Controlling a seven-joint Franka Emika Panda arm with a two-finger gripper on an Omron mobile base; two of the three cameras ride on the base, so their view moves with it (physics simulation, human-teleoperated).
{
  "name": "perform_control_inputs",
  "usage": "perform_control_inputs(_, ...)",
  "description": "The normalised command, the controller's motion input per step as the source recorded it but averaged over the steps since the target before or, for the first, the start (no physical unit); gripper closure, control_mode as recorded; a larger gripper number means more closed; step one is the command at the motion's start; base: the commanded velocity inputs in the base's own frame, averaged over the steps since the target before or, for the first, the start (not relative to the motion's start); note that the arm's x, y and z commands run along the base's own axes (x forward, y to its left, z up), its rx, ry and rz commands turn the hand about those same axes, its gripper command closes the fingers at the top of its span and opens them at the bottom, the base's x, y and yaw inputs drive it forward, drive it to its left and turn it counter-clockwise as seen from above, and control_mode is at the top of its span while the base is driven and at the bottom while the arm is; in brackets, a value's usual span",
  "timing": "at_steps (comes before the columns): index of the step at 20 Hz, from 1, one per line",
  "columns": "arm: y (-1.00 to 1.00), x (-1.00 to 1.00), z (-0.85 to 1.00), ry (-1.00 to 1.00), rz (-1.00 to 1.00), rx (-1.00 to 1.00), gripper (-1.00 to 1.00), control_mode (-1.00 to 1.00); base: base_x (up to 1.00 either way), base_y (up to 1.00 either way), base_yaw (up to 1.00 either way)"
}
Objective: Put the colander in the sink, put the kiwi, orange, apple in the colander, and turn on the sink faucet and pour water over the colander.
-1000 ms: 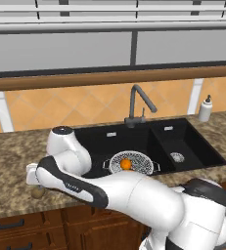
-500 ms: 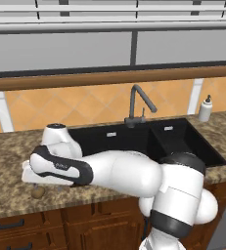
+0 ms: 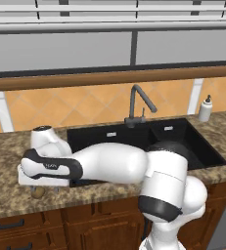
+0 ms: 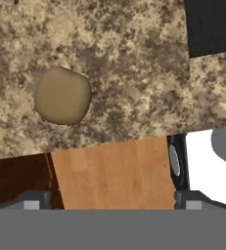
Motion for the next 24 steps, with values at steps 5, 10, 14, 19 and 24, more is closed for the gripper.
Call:
perform_control_inputs(5,0.02,0.13,-0.13,0.0,-0.02,-0.07,-1.0,-1.0,0.0,0.0,0.0)
perform_control_inputs(10,0.03,0.15,-0.18,0.0,0.0,0.0,-1.0,-1.0,0.0,0.0,0.0)
perform_control_inputs(14,0.0,0.23,-0.19,0.0,0.0,0.0,-1.0,-1.0,0.0,0.0,0.0)
perform_control_inputs(19,0.1,0.28,-0.28,0.0,0.0,0.0,-1.0,-1.0,0.0,0.0,0.0)
perform_control_inputs(24,0.3,0.21,-0.3,-0.01,0.0,0.0,-1.0,-1.0,0.0,0.0,0.0)
